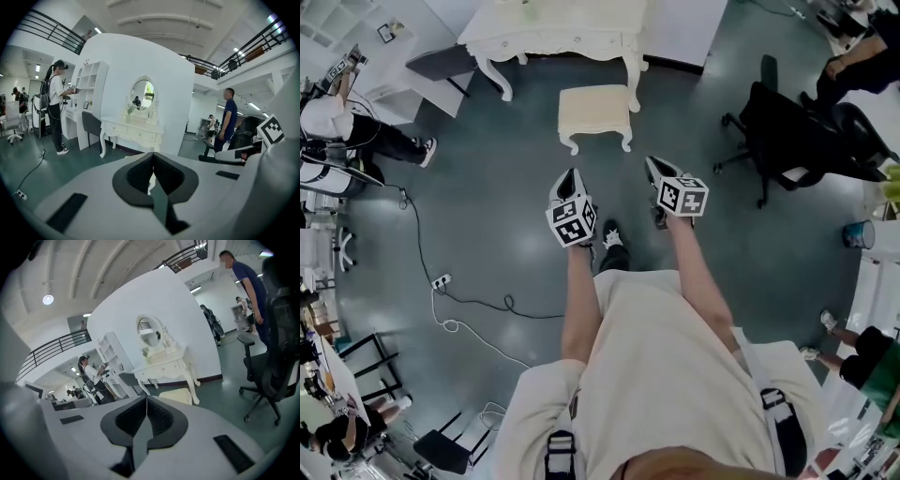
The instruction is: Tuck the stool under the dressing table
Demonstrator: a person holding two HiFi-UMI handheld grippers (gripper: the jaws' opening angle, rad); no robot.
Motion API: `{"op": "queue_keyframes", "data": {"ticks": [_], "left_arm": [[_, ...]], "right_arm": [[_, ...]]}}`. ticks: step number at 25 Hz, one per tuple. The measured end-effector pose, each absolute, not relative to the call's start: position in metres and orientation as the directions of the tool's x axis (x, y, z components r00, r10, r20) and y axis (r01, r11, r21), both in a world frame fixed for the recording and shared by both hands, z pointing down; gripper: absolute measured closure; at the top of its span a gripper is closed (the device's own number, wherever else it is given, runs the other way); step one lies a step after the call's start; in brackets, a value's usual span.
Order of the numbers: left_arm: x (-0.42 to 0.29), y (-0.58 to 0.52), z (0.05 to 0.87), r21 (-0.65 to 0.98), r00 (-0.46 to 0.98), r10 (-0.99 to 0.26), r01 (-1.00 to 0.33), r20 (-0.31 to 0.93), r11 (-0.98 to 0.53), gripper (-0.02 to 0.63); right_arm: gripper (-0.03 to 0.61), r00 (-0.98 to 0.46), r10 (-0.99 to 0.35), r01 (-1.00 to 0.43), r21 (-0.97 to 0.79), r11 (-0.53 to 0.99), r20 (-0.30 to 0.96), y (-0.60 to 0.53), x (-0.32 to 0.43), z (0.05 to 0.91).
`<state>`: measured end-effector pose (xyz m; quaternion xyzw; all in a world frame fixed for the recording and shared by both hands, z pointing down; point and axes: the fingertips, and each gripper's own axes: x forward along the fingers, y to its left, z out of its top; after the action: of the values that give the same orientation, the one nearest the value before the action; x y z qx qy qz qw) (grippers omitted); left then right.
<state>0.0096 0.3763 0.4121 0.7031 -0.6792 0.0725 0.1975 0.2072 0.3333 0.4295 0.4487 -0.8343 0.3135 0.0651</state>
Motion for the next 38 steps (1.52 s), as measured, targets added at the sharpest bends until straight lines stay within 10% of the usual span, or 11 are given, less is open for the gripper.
{"op": "queue_keyframes", "data": {"ticks": [38], "left_arm": [[-0.102, 0.151, 0.439, 0.248, 0.175, -0.908, -0.965, 0.379, -0.083, 0.598]], "right_arm": [[0.534, -0.484, -0.735, -0.857, -0.428, 0.287, 0.476, 0.134, 0.149, 0.466]]}}
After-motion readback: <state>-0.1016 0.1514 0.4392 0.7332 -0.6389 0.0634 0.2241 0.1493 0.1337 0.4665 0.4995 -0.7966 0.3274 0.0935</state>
